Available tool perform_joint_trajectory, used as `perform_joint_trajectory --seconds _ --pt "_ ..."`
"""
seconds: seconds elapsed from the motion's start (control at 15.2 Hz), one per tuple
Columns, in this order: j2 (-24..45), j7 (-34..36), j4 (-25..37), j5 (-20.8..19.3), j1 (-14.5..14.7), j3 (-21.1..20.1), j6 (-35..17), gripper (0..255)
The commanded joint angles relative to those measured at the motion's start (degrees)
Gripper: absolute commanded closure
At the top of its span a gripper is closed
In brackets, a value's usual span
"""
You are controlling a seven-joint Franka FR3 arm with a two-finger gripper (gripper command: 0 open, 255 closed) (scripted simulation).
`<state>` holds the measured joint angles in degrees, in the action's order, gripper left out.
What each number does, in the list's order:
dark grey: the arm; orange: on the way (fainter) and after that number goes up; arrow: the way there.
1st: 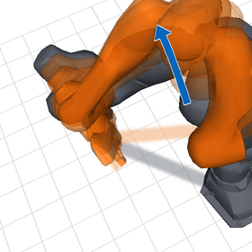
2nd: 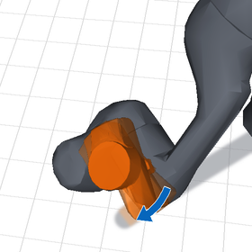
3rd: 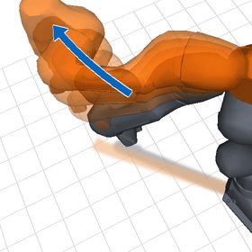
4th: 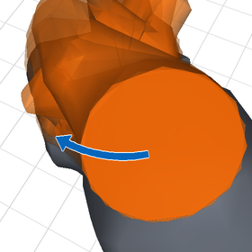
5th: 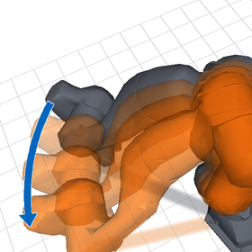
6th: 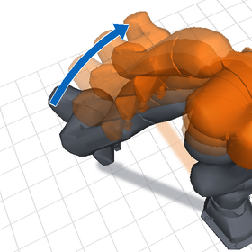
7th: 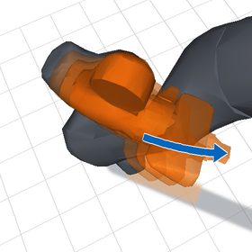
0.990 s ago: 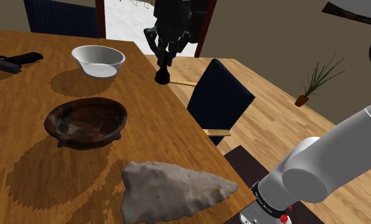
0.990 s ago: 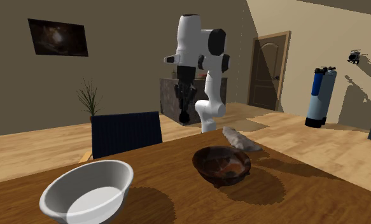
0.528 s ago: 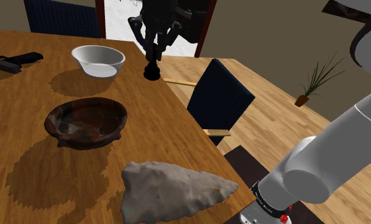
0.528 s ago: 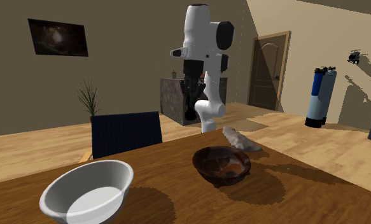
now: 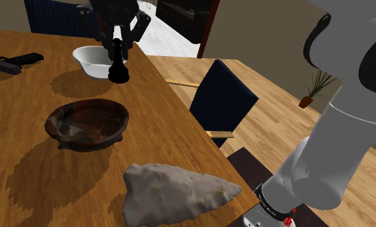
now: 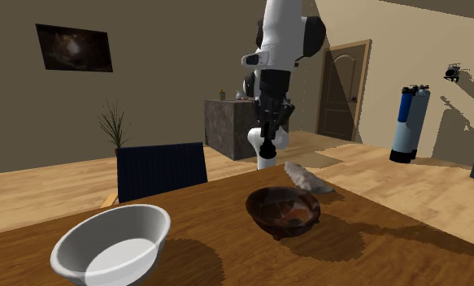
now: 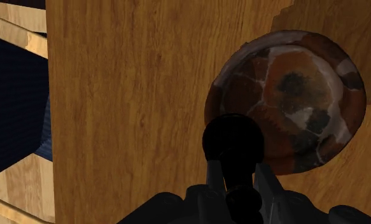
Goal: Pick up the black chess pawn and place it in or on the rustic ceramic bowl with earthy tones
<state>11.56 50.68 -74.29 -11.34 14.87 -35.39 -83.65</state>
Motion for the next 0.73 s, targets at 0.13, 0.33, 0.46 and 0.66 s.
perform_joint_trajectory --seconds 0.13,0.33,0.46,0.66 --pt "11.6 5.9 15.9 -7.2 9.1 -1.2 6.5 255" --pt "18.5 7.7 26.2 -11.0 15.5 -0.3 10.5 255" --pt "16.6 8.0 21.4 -9.9 13.7 -0.6 7.6 255" --pt "14.6 8.4 15.6 -8.6 11.6 -1.0 3.8 255"
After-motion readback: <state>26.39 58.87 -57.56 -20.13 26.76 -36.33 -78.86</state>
